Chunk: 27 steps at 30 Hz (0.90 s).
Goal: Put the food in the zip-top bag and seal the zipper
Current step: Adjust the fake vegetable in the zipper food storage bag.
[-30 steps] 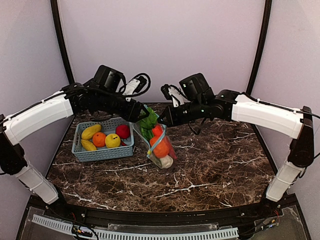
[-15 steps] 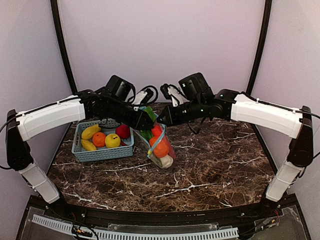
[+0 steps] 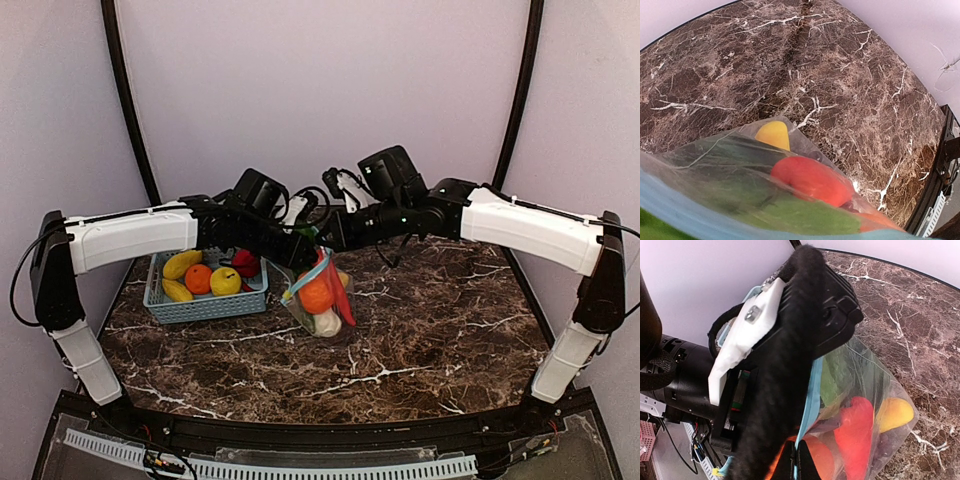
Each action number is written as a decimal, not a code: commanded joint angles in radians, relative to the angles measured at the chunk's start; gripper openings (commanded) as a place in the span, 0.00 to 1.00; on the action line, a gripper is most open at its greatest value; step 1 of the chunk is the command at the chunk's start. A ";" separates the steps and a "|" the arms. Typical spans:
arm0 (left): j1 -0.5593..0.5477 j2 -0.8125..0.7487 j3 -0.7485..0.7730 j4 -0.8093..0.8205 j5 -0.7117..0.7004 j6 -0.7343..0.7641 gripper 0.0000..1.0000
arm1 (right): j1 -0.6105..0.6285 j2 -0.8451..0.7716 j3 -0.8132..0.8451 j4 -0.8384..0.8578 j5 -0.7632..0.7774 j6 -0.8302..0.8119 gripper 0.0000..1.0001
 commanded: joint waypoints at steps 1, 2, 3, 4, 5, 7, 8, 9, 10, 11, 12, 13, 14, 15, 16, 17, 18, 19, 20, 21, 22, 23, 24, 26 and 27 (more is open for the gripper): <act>-0.003 -0.029 -0.022 0.002 -0.055 -0.010 0.22 | -0.002 -0.010 0.010 0.063 0.002 0.003 0.00; -0.002 -0.057 -0.023 -0.001 -0.061 -0.008 0.25 | -0.002 -0.012 0.008 0.062 0.006 0.002 0.00; -0.002 -0.071 -0.024 -0.008 -0.070 -0.008 0.28 | -0.002 -0.014 0.006 0.061 0.010 0.001 0.00; -0.002 -0.104 -0.024 -0.012 -0.081 -0.006 0.32 | -0.002 -0.015 0.004 0.061 0.013 0.001 0.00; -0.002 -0.121 -0.024 -0.024 -0.086 -0.007 0.35 | -0.002 -0.015 0.003 0.060 0.018 0.000 0.00; -0.001 -0.175 -0.023 -0.051 -0.100 -0.011 0.41 | -0.003 -0.018 0.001 0.059 0.023 0.000 0.00; 0.001 -0.211 -0.023 -0.061 -0.108 -0.014 0.45 | -0.004 -0.018 0.001 0.058 0.024 0.000 0.00; 0.001 -0.231 -0.024 -0.084 -0.112 -0.017 0.46 | -0.005 -0.019 -0.001 0.058 0.026 0.001 0.00; 0.004 -0.265 -0.028 -0.095 -0.119 -0.025 0.49 | -0.006 -0.020 -0.001 0.058 0.028 0.001 0.00; 0.007 -0.285 -0.031 -0.114 -0.120 -0.030 0.50 | -0.007 -0.021 -0.001 0.058 0.029 0.000 0.00; 0.016 -0.320 -0.041 -0.123 -0.117 -0.043 0.53 | -0.007 -0.022 -0.001 0.057 0.029 -0.001 0.00; 0.021 -0.335 -0.047 -0.141 -0.113 -0.052 0.55 | -0.009 -0.021 0.000 0.057 0.029 -0.003 0.00; 0.036 -0.360 -0.060 -0.149 -0.099 -0.066 0.57 | -0.009 -0.021 0.001 0.058 0.029 -0.004 0.00; 0.047 -0.370 -0.066 -0.164 -0.090 -0.076 0.58 | -0.011 -0.019 0.003 0.058 0.028 -0.005 0.00; 0.068 -0.387 -0.085 -0.171 -0.073 -0.094 0.61 | -0.011 -0.018 0.004 0.057 0.025 -0.007 0.00; 0.080 -0.395 -0.111 -0.174 -0.063 -0.104 0.62 | -0.011 -0.016 0.005 0.058 0.023 -0.009 0.00; 0.104 -0.407 -0.126 -0.172 -0.040 -0.123 0.65 | -0.011 -0.015 0.007 0.056 0.020 -0.009 0.00; 0.129 -0.411 -0.159 -0.159 -0.028 -0.134 0.66 | -0.011 -0.013 0.009 0.054 0.015 -0.009 0.00; 0.141 -0.418 -0.175 -0.151 0.002 -0.156 0.67 | -0.011 -0.011 0.012 0.053 0.010 -0.009 0.00; 0.162 -0.418 -0.208 -0.125 0.019 -0.166 0.68 | -0.011 -0.010 0.014 0.052 0.007 -0.009 0.00; 0.171 -0.418 -0.223 -0.096 0.056 -0.187 0.68 | -0.012 -0.009 0.016 0.050 0.003 -0.009 0.00; 0.183 -0.414 -0.248 -0.081 0.072 -0.199 0.68 | -0.011 -0.008 0.017 0.049 0.001 -0.009 0.00; 0.188 -0.410 -0.261 -0.042 0.104 -0.217 0.69 | -0.011 -0.007 0.018 0.049 -0.001 -0.009 0.00; 0.196 -0.395 -0.288 0.020 0.151 -0.247 0.69 | -0.011 -0.007 0.019 0.046 -0.003 -0.009 0.00; 0.197 -0.379 -0.296 0.038 0.164 -0.254 0.72 | -0.011 -0.006 0.020 0.045 -0.005 -0.009 0.00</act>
